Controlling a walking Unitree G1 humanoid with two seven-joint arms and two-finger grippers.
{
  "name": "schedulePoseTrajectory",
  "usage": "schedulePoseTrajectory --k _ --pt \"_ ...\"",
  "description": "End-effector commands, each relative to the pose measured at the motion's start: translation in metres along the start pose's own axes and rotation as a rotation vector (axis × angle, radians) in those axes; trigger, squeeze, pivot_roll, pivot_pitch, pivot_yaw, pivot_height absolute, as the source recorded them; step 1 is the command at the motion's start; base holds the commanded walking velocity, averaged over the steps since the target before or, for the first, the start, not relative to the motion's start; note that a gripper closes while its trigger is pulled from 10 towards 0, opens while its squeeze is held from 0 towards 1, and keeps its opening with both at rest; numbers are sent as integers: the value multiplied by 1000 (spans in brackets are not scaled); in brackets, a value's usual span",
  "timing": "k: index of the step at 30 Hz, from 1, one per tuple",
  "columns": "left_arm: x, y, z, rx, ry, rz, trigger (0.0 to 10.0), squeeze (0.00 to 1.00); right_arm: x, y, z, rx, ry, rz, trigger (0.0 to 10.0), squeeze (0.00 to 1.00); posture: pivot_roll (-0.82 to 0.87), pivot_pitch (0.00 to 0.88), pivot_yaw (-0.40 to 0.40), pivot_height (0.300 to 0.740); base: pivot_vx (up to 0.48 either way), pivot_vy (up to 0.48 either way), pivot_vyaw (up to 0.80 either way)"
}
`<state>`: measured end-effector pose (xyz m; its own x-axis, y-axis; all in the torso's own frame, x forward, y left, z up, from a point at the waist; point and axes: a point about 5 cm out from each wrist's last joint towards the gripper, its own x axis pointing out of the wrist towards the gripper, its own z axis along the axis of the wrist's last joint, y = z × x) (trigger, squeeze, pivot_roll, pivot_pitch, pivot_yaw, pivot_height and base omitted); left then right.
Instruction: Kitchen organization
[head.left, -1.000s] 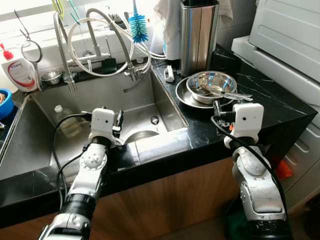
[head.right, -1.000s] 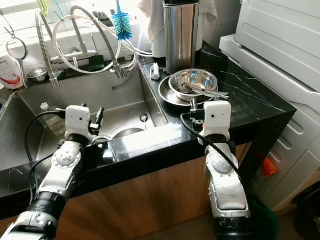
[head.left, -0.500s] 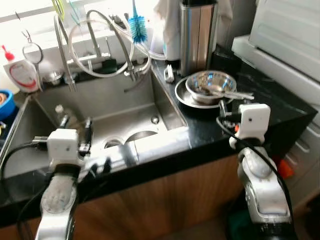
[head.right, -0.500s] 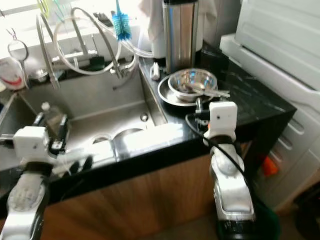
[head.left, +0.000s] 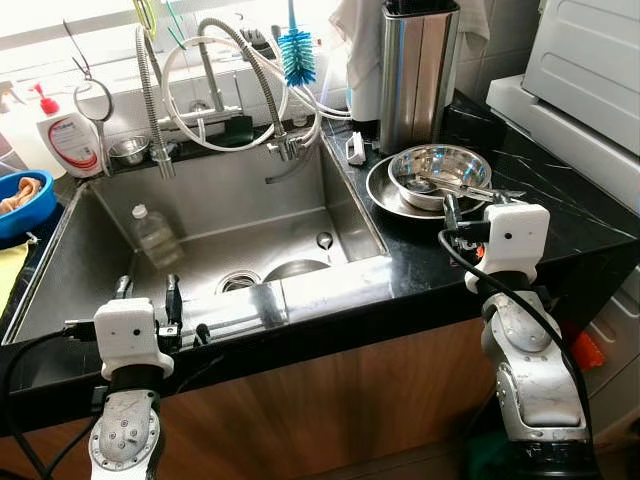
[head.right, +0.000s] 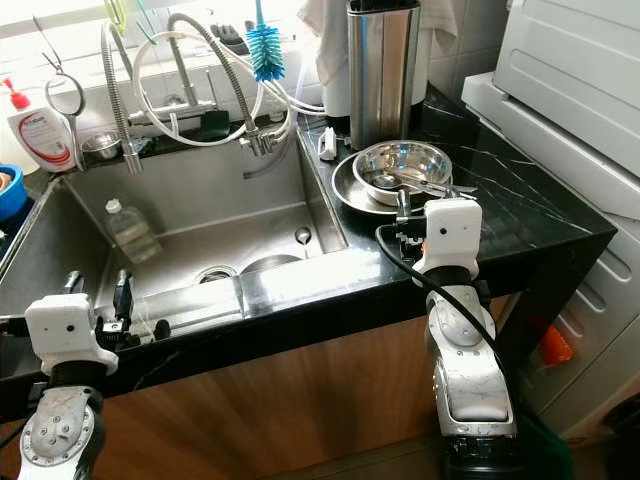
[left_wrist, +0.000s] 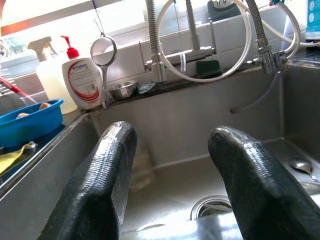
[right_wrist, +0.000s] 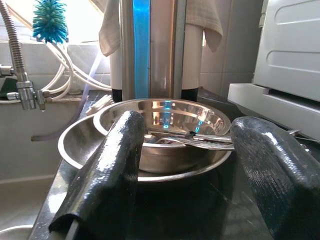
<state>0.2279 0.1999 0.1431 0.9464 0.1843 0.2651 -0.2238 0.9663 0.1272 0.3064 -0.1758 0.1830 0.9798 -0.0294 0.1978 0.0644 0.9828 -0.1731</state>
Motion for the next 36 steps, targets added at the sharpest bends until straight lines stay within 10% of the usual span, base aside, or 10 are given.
schedulePoseTrajectory --k 1,19,27,36 --pt "6 2 7 17 -25 16 10000 0 2 3 4 10 -15 8 10000 0 -248 0 129 740 0 0 0" --pt "14 -3 8 6 -17 11 10000 0 -3 11 -13 13 104 -6 10000 0 -242 0 130 740 0 0 0" --pt "17 -5 8 5 -14 -6 10000 0 -4 -19 -22 6 191 -209 10000 0 -244 0 132 740 0 0 0" --pt "19 -6 11 3 -23 1 10000 0 2 -17 -13 23 156 -188 10000 0 -239 0 130 740 0 0 0"
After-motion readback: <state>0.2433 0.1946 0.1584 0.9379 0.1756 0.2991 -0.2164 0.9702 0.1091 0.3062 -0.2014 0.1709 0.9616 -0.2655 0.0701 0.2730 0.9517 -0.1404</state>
